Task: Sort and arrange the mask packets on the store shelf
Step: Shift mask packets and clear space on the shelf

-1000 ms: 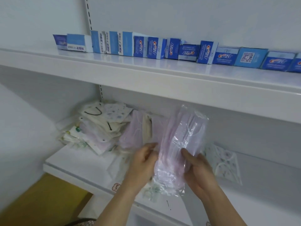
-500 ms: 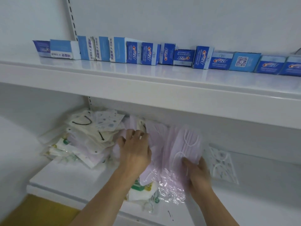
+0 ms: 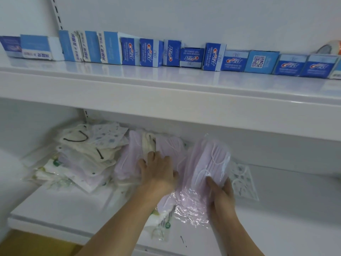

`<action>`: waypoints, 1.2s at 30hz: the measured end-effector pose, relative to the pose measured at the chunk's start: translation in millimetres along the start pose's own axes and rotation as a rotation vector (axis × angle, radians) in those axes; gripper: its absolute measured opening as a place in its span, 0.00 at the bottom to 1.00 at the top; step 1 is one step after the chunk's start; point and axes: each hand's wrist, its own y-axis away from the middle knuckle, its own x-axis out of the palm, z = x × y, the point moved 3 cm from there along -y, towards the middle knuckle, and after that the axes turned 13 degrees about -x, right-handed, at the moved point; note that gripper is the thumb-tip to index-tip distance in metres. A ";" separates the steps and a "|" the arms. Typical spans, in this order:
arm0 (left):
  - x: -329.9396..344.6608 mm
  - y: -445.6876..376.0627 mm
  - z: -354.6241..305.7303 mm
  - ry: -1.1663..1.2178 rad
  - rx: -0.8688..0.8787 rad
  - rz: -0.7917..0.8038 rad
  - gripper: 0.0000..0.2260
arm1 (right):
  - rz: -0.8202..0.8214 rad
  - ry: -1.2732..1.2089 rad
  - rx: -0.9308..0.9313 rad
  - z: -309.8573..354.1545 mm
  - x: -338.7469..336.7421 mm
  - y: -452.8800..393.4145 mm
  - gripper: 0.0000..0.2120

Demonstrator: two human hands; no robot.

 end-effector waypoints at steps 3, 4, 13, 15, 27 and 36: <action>8.2 1.8 -3.2 0.027 0.067 0.035 0.18 | -0.009 -0.004 -0.013 -1.9 -0.6 -1.2 0.17; 10.7 3.3 -3.7 0.030 0.090 0.035 0.18 | -0.014 -0.005 -0.022 -2.0 -0.9 -1.5 0.17; 37.6 27.0 -1.1 0.128 0.314 -0.098 0.15 | -0.008 0.020 -0.057 -2.3 0.4 -2.5 0.17; 36.0 25.6 0.1 0.162 0.324 -0.084 0.17 | -0.016 0.056 -0.087 -3.1 0.0 -1.3 0.18; 26.2 64.1 -5.0 1.244 -0.077 0.255 0.16 | -0.170 0.255 0.000 31.6 -50.5 8.8 0.13; 44.9 64.9 -54.3 1.618 -0.252 0.734 0.08 | -0.123 -0.015 0.267 63.0 -83.7 18.3 0.18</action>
